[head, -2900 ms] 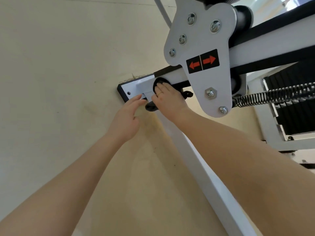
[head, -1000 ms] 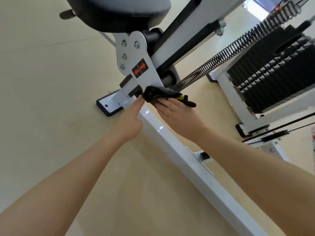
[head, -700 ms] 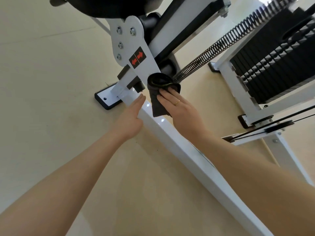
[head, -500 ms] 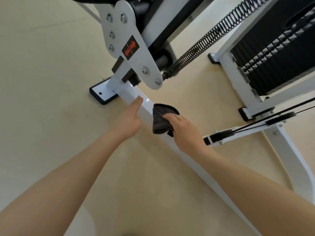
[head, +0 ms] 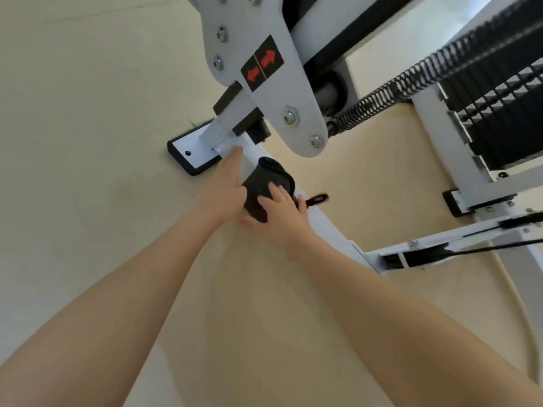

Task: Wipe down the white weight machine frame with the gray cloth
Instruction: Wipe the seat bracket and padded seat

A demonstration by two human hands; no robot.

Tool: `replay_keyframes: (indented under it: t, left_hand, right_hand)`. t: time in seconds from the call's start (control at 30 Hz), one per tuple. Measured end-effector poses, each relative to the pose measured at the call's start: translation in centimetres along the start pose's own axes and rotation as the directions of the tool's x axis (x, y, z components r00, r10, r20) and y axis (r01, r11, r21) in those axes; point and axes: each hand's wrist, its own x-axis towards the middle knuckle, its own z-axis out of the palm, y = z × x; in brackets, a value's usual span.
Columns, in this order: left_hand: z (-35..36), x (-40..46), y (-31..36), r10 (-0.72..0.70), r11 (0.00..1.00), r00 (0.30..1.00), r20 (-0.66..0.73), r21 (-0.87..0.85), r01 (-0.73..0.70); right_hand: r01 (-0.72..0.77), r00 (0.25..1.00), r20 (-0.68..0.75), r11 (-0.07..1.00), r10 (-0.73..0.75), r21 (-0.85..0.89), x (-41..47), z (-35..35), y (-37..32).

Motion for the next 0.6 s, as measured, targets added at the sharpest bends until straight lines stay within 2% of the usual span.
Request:
replay_keyframes:
  t: [0.07, 0.17, 0.2, 0.27, 0.37, 0.53, 0.6]
  left_hand:
    - [-1.3, 1.1, -0.5, 0.05, 0.999, 0.997, -0.056, -0.01, -0.051]
    - [-2.9, 2.8, -1.0, 0.078, 0.997, 0.996, -0.043, -0.009, -0.079]
    - [-3.3, 3.3, -1.0, 0.091, 0.996, 0.995, -0.032, -0.002, -0.091]
    - [-3.5, 4.4, -0.9, 0.12, 0.993, 0.992, -0.037, 0.012, -0.12]
    - [-3.2, 5.6, -0.6, 0.145, 0.989, 0.989, -0.015, 0.014, -0.145]
    - [-3.5, 5.9, -1.8, 0.128, 0.988, 0.992, 0.014, -0.087, -0.126]
    - [-3.6, 5.9, -2.0, 0.119, 0.984, 0.992, 0.028, -0.137, -0.114]
  right_hand:
    - [-0.005, 0.998, -0.058, 1.0, 0.006, 0.015, 1.5, 1.1, 0.0]
    - [-0.084, 0.995, -0.061, 0.977, 0.074, -0.194, 3.3, 1.5, 1.3]
    - [-0.143, 0.989, -0.054, 0.97, 0.135, -0.195, 4.1, 1.0, 1.6]
    - [-0.234, 0.972, -0.035, 0.963, 0.231, -0.137, 6.1, -0.1, 1.8]
    - [-0.196, 0.98, -0.042, 0.975, 0.192, -0.102, 7.9, -0.1, 0.5]
    - [-0.235, 0.96, -0.175, 0.968, 0.217, -0.088, 10.7, 1.9, -2.5]
    - [-0.234, 0.955, -0.177, 0.971, 0.239, 0.052, 12.7, 1.7, -3.8]
